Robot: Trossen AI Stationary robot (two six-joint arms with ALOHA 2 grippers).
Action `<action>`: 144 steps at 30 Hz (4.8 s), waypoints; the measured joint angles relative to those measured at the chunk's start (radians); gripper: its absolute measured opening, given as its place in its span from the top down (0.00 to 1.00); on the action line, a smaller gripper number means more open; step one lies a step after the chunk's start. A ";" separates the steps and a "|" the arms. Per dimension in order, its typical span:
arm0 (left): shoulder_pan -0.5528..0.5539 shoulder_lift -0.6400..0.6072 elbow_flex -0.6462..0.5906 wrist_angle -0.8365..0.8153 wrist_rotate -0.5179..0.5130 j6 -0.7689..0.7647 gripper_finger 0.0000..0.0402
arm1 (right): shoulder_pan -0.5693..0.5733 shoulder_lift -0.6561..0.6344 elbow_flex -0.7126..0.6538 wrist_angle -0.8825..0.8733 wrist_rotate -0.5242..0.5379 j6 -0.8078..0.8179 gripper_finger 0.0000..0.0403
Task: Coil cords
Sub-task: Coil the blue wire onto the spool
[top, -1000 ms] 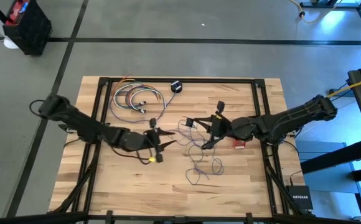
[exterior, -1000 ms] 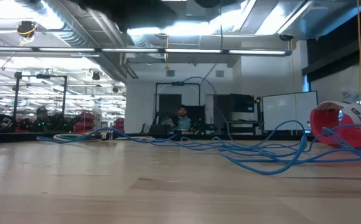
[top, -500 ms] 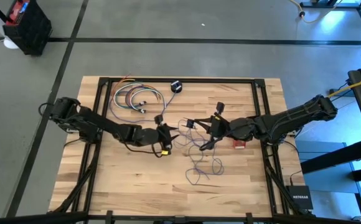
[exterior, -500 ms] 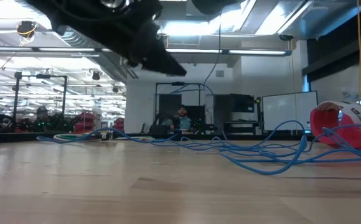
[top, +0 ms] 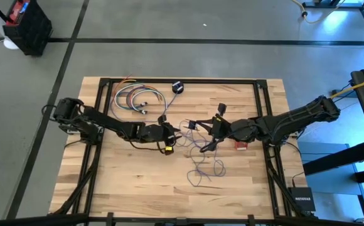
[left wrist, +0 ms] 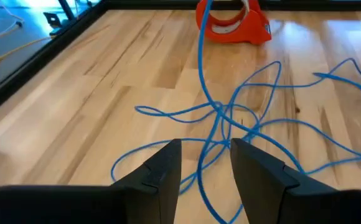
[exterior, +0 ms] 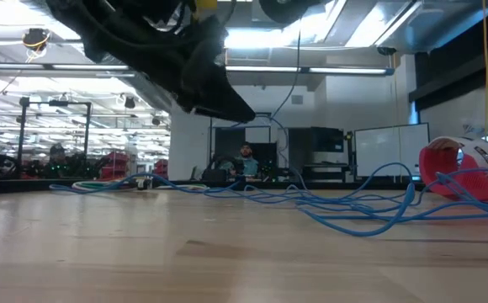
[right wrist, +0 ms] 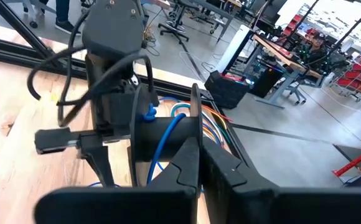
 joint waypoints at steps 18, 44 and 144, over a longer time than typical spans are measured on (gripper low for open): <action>0.011 0.021 0.004 -0.012 0.007 0.089 0.98 | 0.000 0.000 0.000 -0.001 -0.003 0.000 0.97; -0.407 -0.003 0.124 -0.259 -0.424 0.681 0.97 | 0.000 0.000 0.002 0.320 0.128 -0.130 0.97; 0.154 -0.026 0.057 0.169 0.131 0.094 0.68 | -0.291 0.066 -0.354 0.918 -0.267 -0.121 0.97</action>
